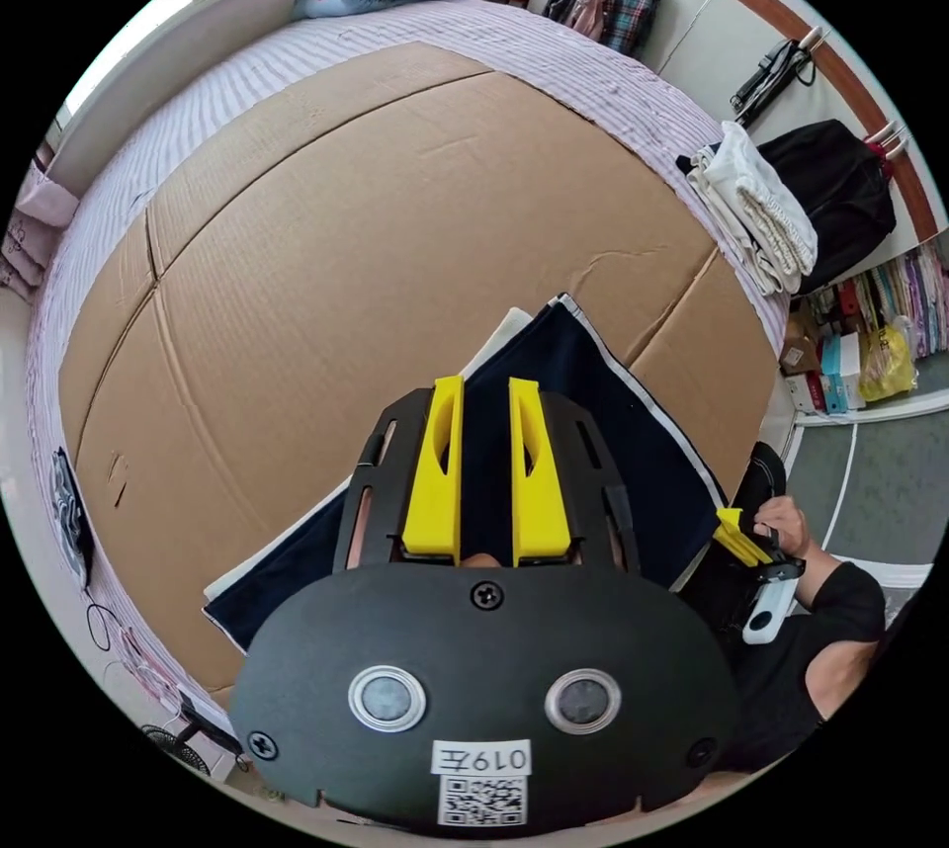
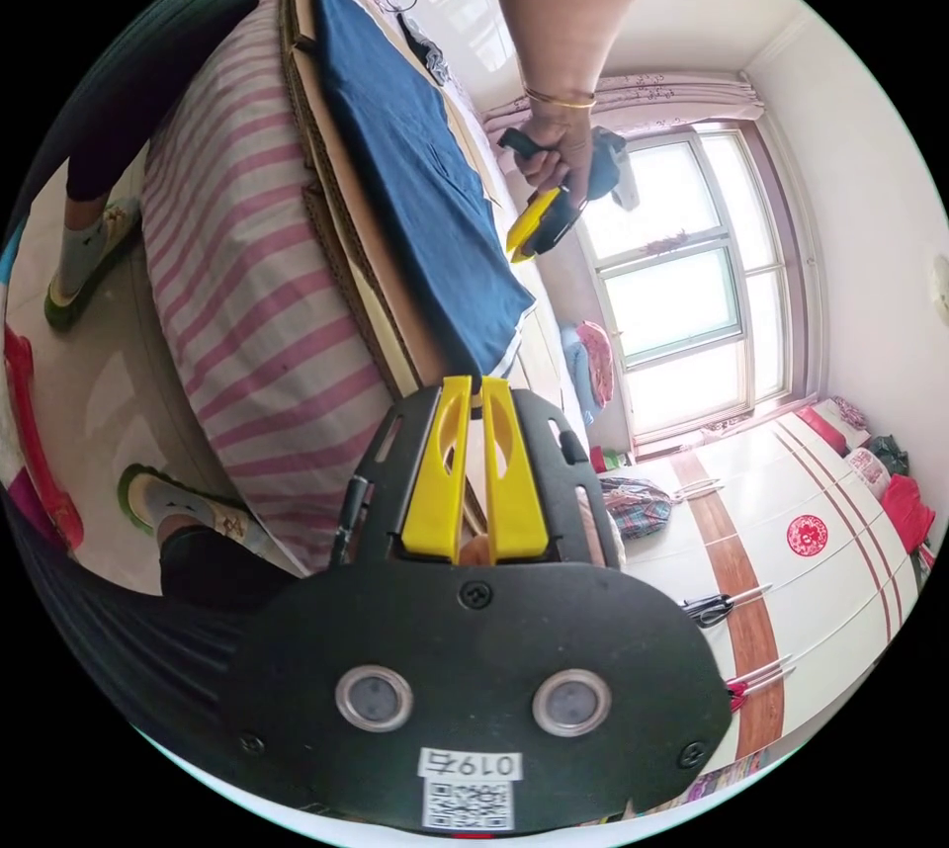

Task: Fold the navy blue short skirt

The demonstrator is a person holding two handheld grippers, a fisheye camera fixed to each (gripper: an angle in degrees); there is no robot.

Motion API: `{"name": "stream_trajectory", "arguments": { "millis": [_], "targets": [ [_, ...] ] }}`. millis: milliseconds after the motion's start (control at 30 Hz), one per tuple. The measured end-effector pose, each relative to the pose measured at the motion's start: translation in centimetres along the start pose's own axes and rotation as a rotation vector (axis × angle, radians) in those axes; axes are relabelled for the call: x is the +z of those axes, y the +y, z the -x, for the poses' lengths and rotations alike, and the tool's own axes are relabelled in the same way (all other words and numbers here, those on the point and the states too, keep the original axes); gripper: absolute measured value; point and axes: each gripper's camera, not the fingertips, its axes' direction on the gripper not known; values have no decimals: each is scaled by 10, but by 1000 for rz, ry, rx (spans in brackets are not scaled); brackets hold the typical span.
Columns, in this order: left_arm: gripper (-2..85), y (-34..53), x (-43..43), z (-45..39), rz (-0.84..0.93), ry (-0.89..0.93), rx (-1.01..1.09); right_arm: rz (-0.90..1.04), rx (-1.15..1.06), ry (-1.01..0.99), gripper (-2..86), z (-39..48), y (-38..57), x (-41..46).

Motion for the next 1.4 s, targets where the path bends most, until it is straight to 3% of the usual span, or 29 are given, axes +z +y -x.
{"name": "stream_trajectory", "arguments": {
  "millis": [367, 667, 867, 1400],
  "targets": [
    [16, 17, 20, 19, -15, -138, 33, 13, -36, 13, -6, -2, -18, -20],
    [60, 43, 27, 59, -11, 28, 48, 11, -35, 15, -5, -11, -28, -38],
    [63, 53, 47, 64, 67, -83, 107, 11, -33, 11, -5, -21, -34, -51],
    [23, 87, 67, 86, 51, -165, 92, 28, -44, 8, 3, -62, -41, -83]
  ]
}}
